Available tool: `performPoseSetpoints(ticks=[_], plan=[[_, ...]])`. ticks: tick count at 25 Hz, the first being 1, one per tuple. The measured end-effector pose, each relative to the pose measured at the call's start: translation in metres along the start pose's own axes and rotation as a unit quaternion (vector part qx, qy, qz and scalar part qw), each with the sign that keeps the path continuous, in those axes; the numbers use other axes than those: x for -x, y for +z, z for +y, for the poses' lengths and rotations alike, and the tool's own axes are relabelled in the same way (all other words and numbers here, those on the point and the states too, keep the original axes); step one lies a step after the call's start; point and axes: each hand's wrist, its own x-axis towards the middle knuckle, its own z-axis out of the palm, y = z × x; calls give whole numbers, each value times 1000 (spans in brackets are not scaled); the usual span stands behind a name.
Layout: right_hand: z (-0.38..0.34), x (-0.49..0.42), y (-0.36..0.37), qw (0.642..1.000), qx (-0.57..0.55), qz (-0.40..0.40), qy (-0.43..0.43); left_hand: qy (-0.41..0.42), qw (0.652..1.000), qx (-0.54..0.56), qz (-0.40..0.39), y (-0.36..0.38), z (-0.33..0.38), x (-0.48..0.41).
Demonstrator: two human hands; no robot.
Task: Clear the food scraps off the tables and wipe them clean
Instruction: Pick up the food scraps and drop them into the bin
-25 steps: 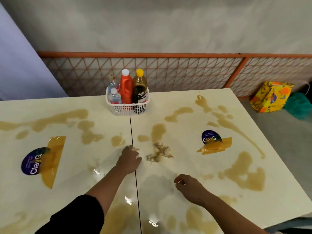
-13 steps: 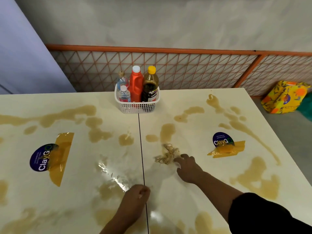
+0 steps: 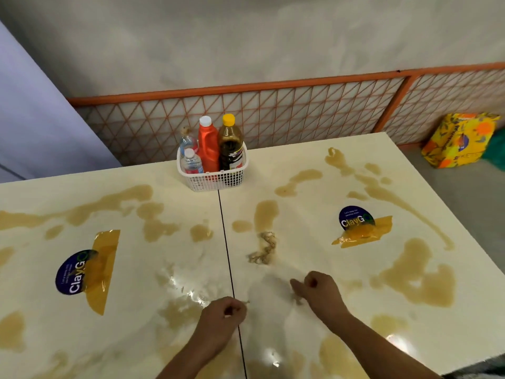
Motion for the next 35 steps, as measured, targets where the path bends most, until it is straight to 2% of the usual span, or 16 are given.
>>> performPoseSetpoints(ticks=[1, 2, 4, 5, 6, 7, 9, 11, 14, 17, 19, 21, 25, 30, 33, 35], plan=[[9, 18, -9, 992, -123, -6, 32, 0, 1000, 1, -14, 3, 8, -1], [18, 33, -19, 961, -267, -12, 73, 5, 1000, 5, -29, 9, 19, -1], [37, 53, -41, 839, -519, -27, 159, 10, 998, 41, -56, 27, 44, 1], [45, 61, -53, 784, -594, -26, 180, 15, 995, 65, -69, 39, 59, 5], [52, 65, -65, 751, -632, -17, 190, 22, 993, 87, -75, 53, 75, 10], [53, 69, -78, 727, -661, -14, 185, 30, 991, 104, -79, 67, 91, 15], [49, 78, -100, 702, -694, -28, 157, 52, 987, 122, -88, 98, 119, 26], [49, 89, -127, 704, -699, -46, 116, 93, 985, 109, -99, 134, 147, 38], [64, 104, -160, 730, -679, -37, 63, 163, 977, 51, -127, 185, 185, 56], [87, 119, -186, 772, -635, 20, 32, 236, 961, -22, -143, 229, 214, 77], [100, 129, -205, 780, -622, 56, 16, 277, 949, -59, -139, 258, 228, 95], [108, 141, -226, 783, -617, 76, -3, 306, 941, -85, -120, 285, 235, 109], [120, 165, -257, 778, -626, 39, -36, 368, 904, -196, -97, 321, 234, 121], [147, 181, -267, 775, -630, 50, -28, 385, 868, -279, -143, 357, 235, 144], [165, 186, -276, 760, -645, 74, -7, 388, 864, -282, -151, 372, 234, 155], [179, 187, -284, 747, -655, 112, 34, 374, 880, -253, -148, 378, 232, 160]])
